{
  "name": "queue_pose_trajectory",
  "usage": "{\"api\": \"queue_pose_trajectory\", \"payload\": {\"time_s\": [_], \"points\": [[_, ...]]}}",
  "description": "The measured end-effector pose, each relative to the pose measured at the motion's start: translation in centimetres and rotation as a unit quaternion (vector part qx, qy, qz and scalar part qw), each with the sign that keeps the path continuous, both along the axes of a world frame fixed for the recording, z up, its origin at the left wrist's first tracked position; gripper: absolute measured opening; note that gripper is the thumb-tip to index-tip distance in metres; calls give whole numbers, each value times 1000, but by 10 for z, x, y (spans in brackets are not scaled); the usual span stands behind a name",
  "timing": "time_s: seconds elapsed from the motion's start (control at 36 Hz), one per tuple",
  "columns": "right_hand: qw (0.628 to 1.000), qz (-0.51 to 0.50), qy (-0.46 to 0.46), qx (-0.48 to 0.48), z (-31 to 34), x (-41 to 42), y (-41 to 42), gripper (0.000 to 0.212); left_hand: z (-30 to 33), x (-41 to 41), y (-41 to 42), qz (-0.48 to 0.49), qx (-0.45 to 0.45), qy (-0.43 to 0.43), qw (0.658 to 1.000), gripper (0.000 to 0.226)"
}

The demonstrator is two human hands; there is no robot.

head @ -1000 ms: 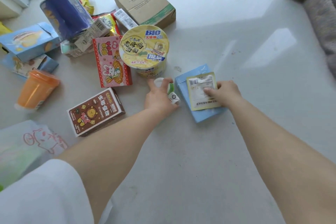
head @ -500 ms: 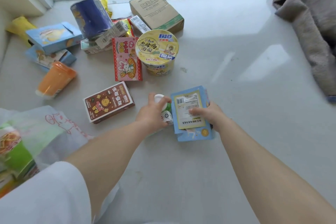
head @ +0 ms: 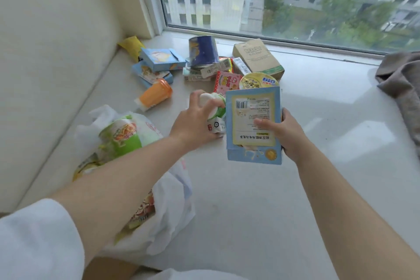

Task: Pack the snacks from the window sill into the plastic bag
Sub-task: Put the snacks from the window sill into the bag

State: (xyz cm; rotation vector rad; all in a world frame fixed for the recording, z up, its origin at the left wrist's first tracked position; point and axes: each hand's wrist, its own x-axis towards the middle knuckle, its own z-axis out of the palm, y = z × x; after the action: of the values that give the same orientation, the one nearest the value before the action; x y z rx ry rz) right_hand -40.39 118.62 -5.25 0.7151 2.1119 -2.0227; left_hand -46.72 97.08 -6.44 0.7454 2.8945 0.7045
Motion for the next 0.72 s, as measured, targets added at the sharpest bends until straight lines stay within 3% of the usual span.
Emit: {"api": "queue_pose_trajectory", "payload": {"time_s": [0.17,0.36,0.58,0.72], "points": [[998,29,43,28,24,-16,-86,41,20,6,-91,61,14,63,996,72],[996,40,66,39,25,-16,-199,49,11,18,-200,120,54,77,988,66],[996,32,44,74,1,-7,-298,45,-22,32,-293,169,110,6,979,67],[988,52,17,147,-15,5,-327,41,-55,40,-318,132,73,-93,984,68]]}}
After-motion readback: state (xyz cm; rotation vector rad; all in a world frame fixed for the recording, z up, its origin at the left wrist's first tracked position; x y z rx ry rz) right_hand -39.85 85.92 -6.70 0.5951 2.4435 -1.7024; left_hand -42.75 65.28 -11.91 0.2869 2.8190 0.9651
